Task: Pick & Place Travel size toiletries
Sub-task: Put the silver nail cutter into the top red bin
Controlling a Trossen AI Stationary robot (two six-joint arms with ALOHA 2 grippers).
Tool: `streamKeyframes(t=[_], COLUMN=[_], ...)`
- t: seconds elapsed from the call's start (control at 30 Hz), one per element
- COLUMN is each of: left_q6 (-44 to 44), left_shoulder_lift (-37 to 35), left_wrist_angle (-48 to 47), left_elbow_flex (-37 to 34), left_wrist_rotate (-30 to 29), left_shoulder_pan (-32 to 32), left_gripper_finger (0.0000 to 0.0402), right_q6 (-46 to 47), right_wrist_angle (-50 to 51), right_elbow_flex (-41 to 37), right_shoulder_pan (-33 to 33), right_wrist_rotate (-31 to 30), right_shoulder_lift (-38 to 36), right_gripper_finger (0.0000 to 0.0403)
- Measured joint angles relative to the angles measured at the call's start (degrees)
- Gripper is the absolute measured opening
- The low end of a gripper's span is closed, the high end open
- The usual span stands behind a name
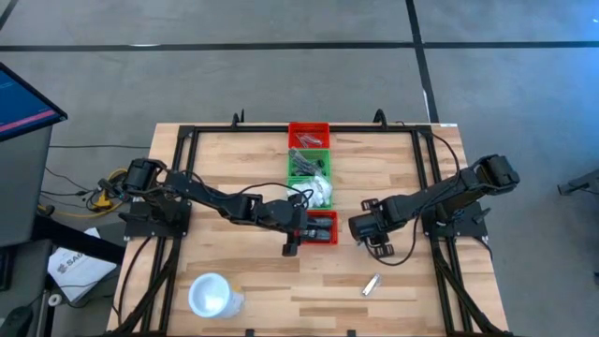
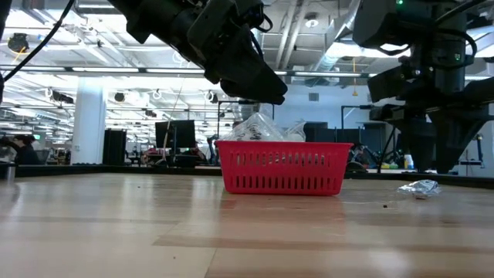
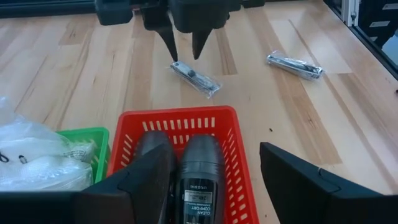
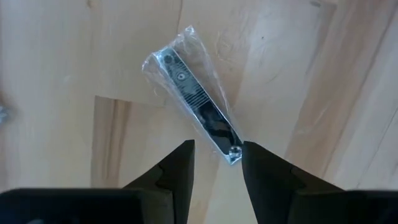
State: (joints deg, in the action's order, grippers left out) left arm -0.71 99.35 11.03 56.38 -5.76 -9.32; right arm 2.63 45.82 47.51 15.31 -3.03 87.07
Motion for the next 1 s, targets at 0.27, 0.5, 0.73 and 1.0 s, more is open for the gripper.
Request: streamKeyframes(t=[0.27, 0.5, 0.73, 1.0], left_q6=[-0.02, -0.26, -0.24, -0.22], left_shoulder_lift=[0.00, 0.00, 0.00, 0.00], left_wrist_angle=[0.26, 0.60, 1.09, 1.05], left_elbow_flex=[0.00, 0.00, 0.00, 0.00], left_wrist_rotate=[0.00, 0.00, 0.00, 0.00], left_shoulder_pan=[0.00, 0.00, 0.01, 0.00], left_gripper_finger=[0.0237, 0.0237, 0.0237, 0.0237], right_q6=[-6.78, -11.52, -13.77, -12.13], right_wrist_angle=[-0.77, -2.53, -1.75, -2.34], right_elbow_flex=[-0.06, 0.00, 0.38, 0.25], right_shoulder_pan=[0.00, -0.11, -1.15, -3.04], right_wrist_rotate=[-0.02, -0.04, 0.35, 1.76], right_shoulder_lift=[0.58, 4.04, 9.64, 9.70], right_gripper_finger=[0.0124, 0.0124, 0.0124, 0.0095])
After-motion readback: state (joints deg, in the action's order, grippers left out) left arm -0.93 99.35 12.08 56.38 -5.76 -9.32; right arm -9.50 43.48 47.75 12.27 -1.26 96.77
